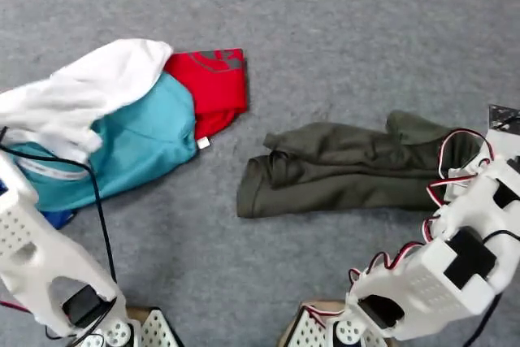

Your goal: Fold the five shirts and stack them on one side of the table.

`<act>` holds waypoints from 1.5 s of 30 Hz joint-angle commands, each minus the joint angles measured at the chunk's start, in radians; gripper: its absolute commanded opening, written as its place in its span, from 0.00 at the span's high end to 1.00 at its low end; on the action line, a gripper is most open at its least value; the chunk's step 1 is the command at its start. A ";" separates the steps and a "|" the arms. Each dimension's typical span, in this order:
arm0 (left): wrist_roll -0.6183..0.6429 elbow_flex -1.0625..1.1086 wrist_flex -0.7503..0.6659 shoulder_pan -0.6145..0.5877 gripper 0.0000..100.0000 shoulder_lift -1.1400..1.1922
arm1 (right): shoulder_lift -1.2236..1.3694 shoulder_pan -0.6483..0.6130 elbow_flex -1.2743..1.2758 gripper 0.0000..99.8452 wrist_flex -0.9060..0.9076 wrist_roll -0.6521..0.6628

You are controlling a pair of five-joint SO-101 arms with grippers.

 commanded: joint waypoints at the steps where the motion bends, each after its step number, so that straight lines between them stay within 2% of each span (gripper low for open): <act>1: 0.063 -0.008 0.011 0.127 0.98 -0.179 | -0.024 -0.027 0.005 1.00 -0.006 0.003; 4: 0.118 -0.008 0.011 0.305 0.94 -0.197 | -0.024 -0.027 0.005 1.00 -0.006 0.003; 10: 0.342 0.054 -0.017 0.677 0.71 -0.127 | -0.024 -0.021 0.005 1.00 -0.006 0.002; 14: 0.460 0.084 -0.120 0.848 0.70 0.016 | -0.024 -0.021 0.005 1.00 -0.006 0.002; 19: 0.539 0.084 -0.295 0.974 0.70 0.226 | -0.024 -0.021 0.005 1.00 -0.006 0.002; 23: 0.594 0.083 -0.400 1.000 0.70 0.367 | -0.024 -0.019 0.005 1.00 -0.006 0.002; 26: 0.657 0.015 -0.371 0.957 0.70 0.423 | -0.024 -0.019 0.005 1.00 -0.006 0.003; 28: 0.677 -0.052 -0.333 0.913 0.74 0.452 | -0.024 -0.019 0.005 1.00 -0.006 0.003; 33: 0.594 -0.172 -0.264 0.856 0.97 0.539 | -0.024 -0.019 0.005 1.00 -0.006 0.002; 37: 0.535 -0.295 -0.129 0.850 0.99 0.556 | -0.024 -0.019 0.005 1.00 -0.008 0.002; 40: 0.494 -0.520 0.015 0.848 0.98 0.547 | -0.024 -0.019 0.005 1.00 -0.008 0.002; 43: 0.479 -0.700 0.017 0.819 0.98 0.483 | -0.024 -0.019 0.005 1.00 -0.008 0.002; 45: 0.476 -0.706 0.015 0.792 0.98 0.372 | -0.024 -0.019 0.005 1.00 -0.008 0.003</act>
